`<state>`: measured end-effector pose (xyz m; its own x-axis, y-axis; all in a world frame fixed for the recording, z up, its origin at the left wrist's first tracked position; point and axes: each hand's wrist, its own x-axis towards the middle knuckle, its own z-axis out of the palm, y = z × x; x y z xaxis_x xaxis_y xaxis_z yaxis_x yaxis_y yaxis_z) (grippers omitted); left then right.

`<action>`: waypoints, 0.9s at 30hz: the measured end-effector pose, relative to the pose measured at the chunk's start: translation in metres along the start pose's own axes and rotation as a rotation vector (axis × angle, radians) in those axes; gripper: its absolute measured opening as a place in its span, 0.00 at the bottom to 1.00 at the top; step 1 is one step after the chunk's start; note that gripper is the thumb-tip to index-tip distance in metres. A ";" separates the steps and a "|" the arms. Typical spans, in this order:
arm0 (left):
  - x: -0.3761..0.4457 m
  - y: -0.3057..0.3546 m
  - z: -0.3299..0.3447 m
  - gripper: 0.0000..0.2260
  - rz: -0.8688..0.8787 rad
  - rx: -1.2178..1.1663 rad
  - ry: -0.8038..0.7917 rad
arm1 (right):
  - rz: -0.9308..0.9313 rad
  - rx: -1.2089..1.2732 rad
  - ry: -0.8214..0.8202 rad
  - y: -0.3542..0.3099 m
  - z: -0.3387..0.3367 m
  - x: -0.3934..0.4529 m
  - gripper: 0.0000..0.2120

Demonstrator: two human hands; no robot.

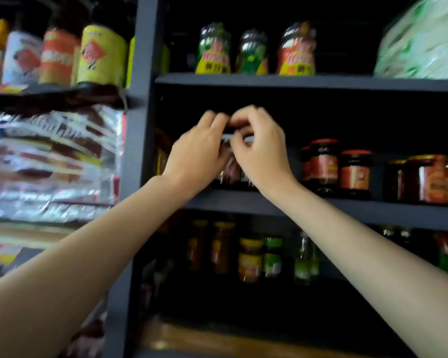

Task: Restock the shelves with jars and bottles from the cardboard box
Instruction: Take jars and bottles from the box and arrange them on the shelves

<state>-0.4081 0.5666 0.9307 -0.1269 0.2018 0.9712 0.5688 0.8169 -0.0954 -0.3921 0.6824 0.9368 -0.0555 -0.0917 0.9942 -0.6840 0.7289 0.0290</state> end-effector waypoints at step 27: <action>-0.783 -0.008 -0.564 0.12 -2.213 0.989 0.091 | -0.370 1.013 -1.883 -0.682 0.212 -0.593 0.14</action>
<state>0.1446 0.0971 0.2941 0.2840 -0.9264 -0.2471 -0.6761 -0.3762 0.6335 -0.0475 0.0959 0.3056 0.1117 -0.9457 -0.3053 -0.8412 0.0736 -0.5357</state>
